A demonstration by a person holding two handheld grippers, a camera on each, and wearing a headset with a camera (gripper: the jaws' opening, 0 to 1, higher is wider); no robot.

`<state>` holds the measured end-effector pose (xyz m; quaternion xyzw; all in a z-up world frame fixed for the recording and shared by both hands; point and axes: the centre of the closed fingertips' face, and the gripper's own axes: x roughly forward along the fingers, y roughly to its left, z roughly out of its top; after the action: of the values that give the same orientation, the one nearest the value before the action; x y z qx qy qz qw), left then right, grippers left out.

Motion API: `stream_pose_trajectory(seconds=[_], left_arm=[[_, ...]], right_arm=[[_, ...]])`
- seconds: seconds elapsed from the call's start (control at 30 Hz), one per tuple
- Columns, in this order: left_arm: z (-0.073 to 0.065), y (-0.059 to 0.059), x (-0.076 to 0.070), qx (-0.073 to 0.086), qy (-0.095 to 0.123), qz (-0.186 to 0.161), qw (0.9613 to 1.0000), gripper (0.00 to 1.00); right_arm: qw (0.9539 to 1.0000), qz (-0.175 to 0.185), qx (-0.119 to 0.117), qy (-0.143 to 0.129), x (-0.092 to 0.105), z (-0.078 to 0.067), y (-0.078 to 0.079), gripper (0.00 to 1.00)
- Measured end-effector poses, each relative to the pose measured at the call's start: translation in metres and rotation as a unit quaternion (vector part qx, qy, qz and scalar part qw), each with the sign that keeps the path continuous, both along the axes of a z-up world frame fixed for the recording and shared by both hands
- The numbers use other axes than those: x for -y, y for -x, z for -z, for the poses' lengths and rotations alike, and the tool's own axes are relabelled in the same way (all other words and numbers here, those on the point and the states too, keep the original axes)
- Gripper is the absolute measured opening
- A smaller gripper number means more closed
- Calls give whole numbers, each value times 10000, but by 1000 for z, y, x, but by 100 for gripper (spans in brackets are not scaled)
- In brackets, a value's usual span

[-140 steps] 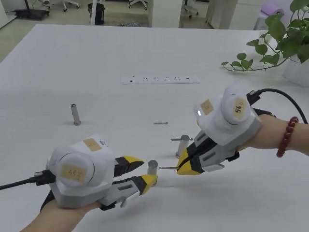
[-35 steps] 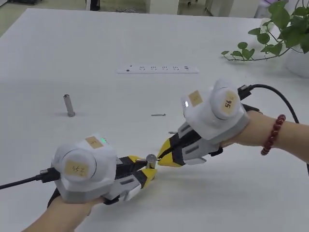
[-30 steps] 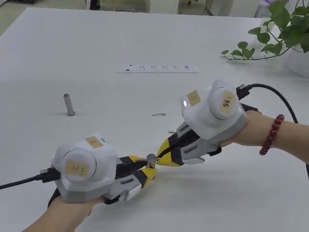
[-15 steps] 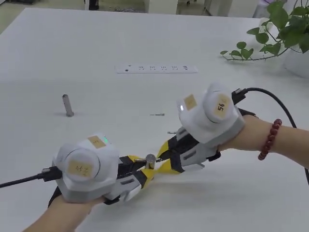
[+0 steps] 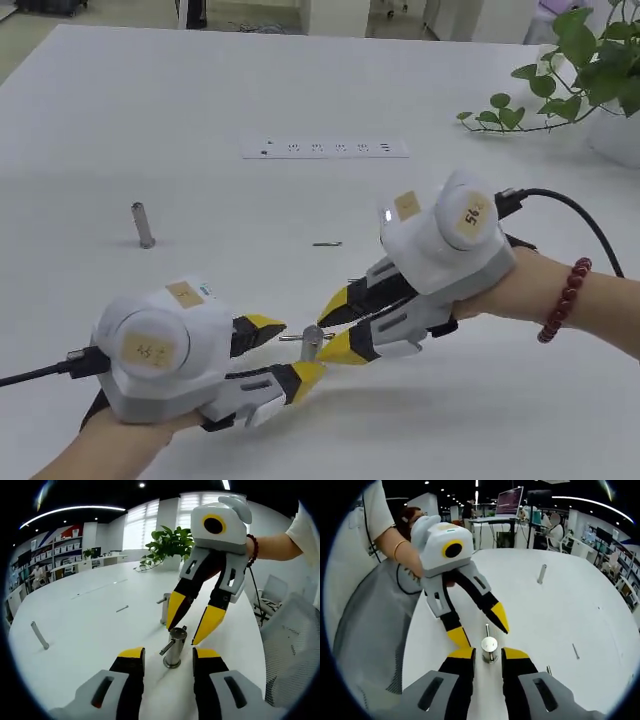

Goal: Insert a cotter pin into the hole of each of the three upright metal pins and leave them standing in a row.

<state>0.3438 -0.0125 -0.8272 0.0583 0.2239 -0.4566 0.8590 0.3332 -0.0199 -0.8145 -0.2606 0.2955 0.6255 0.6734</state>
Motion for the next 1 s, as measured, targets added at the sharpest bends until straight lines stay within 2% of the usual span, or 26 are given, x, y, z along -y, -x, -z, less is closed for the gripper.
stream_pose_trajectory(seconds=[0.27, 0.37, 0.73, 1.0], left_arm=[[-5, 4, -10, 22, -22, -24, 10000, 43], [-7, 7, -13, 43, -17, 1, 10000, 45], [-23, 13, -21, 226, 34, 51, 9997, 46], [-25, 17, -23, 251, 28, 89, 9996, 46]], right_arm=[[9999, -44, 30, 117, 4, 0, 2, 21], [9996, -68, 68, 252, 9, 1, 1, 20], [9993, -147, 188, 271, 11, 0, 0, 9], [9991, -190, 263, 275, 10, 0, -2, 6]])
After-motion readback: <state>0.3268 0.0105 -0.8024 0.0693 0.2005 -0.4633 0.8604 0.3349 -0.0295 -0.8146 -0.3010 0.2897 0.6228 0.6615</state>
